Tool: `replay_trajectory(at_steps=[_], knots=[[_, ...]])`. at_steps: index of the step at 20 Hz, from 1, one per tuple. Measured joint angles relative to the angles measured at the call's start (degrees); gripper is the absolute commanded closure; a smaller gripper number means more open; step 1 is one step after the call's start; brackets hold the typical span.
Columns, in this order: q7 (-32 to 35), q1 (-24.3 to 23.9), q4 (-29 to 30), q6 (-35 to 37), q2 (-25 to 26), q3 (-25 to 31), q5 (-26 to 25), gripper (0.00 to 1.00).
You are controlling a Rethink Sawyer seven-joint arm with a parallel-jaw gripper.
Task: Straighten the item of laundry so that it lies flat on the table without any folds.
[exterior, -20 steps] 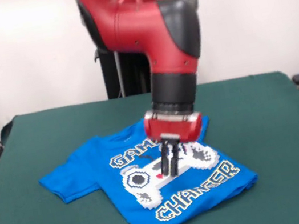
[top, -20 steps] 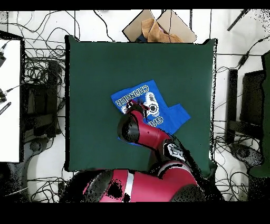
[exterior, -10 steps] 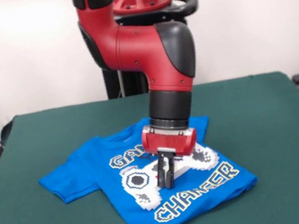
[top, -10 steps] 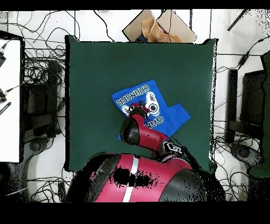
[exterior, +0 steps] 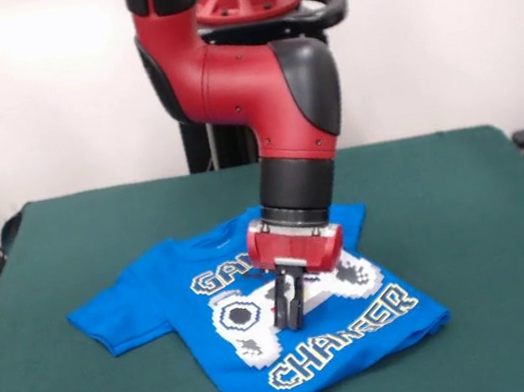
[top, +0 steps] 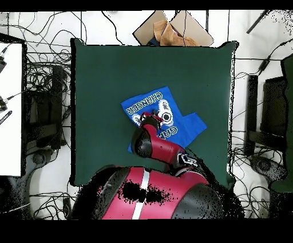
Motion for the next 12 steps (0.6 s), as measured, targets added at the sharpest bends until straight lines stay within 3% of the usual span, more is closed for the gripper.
replay_trajectory(at_steps=[6, 12], knots=[[0.00, -0.40, -0.41, -0.21, 0.11, -0.55, -0.55, 1.00], [0.00, 3.43, -0.92, -3.47, 1.04, -4.29, 0.28, 1.00]])
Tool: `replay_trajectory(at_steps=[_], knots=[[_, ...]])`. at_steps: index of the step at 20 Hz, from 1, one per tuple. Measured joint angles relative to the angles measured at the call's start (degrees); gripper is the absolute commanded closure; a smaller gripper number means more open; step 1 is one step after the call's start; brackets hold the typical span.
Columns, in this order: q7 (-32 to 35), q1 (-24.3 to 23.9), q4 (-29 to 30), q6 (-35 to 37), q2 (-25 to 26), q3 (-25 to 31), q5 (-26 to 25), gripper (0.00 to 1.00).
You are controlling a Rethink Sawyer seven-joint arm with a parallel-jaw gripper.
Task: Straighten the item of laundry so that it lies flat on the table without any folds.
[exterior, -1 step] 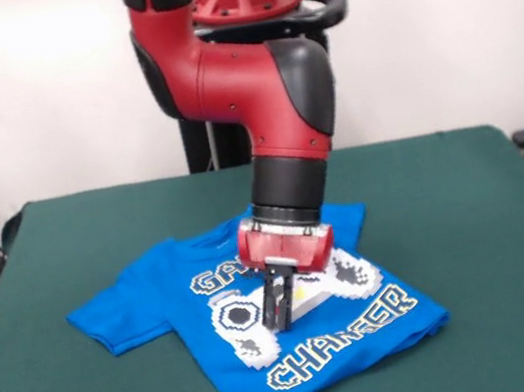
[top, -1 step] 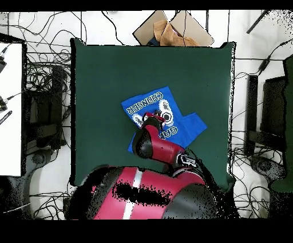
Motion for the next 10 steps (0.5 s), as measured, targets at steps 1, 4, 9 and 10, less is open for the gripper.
replay_trajectory(at_steps=[1, 4, 9, 10], knots=[[0.00, 0.92, -0.06, -1.16, 0.24, -0.79, 0.38, 1.00], [0.00, 3.64, -0.31, -5.49, 0.99, -2.98, 1.42, 1.00], [0.00, 5.74, -1.14, -11.25, 2.20, -4.99, 1.68, 1.00], [0.00, 5.74, -1.23, -11.47, 2.31, -5.00, 1.68, 1.00]])
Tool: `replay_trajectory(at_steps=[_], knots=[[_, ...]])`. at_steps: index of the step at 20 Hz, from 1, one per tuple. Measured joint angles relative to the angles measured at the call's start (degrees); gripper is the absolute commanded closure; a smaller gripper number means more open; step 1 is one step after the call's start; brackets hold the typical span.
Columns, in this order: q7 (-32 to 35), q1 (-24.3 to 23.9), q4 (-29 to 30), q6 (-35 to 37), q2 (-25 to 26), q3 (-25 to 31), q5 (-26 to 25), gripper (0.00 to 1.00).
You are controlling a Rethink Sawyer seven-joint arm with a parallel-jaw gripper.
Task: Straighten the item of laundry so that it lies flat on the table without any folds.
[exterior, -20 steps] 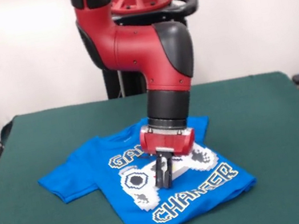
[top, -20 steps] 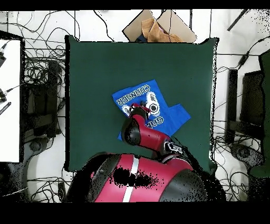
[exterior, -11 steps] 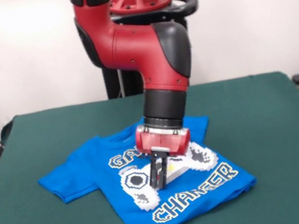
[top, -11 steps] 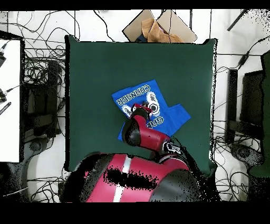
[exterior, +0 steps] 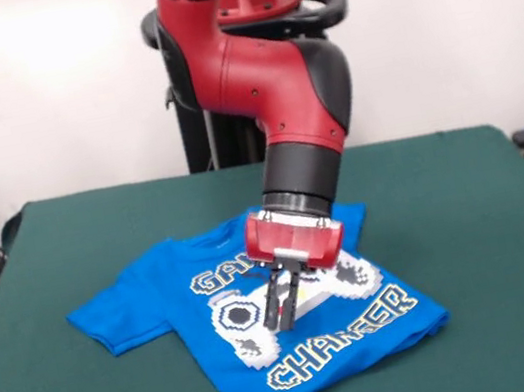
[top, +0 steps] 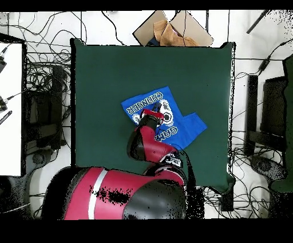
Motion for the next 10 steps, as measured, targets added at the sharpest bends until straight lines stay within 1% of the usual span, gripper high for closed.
replay_trajectory(at_steps=[3, 10], knots=[[0.00, -0.02, -0.39, -0.05, 0.49, -0.02, 0.00, 1.00], [0.00, -0.02, -3.18, -0.06, 3.83, -0.33, 0.42, 1.00]])
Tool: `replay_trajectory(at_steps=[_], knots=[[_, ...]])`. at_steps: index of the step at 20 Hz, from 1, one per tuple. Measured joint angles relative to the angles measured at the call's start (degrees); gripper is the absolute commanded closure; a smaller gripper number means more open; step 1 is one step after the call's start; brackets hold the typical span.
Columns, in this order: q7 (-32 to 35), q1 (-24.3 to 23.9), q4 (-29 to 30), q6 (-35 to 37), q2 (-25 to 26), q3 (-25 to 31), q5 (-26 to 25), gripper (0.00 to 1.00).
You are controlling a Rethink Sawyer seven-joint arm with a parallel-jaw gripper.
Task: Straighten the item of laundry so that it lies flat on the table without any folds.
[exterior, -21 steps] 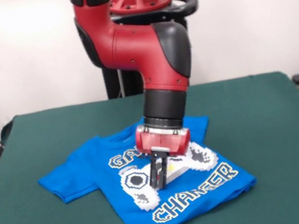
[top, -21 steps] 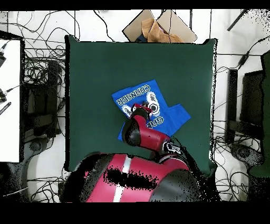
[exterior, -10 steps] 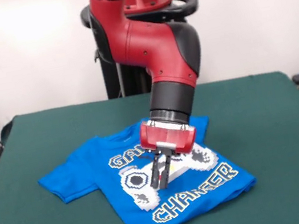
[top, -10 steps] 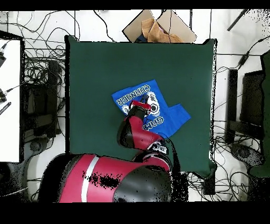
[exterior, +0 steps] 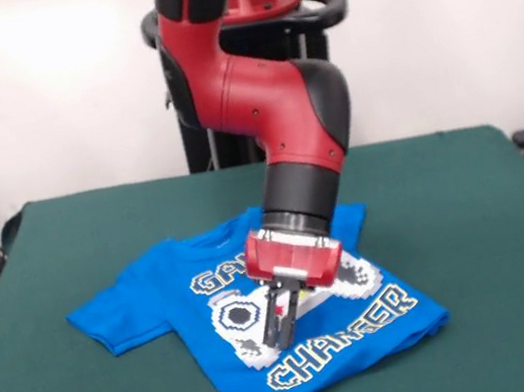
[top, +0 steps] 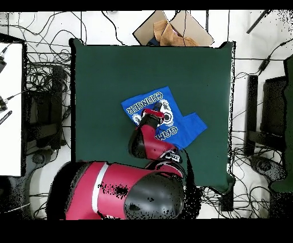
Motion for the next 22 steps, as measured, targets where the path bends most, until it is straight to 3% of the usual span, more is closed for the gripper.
replay_trajectory(at_steps=[22], knots=[[0.00, 1.89, -3.82, -3.73, 4.51, -3.94, 0.65, 1.00]])
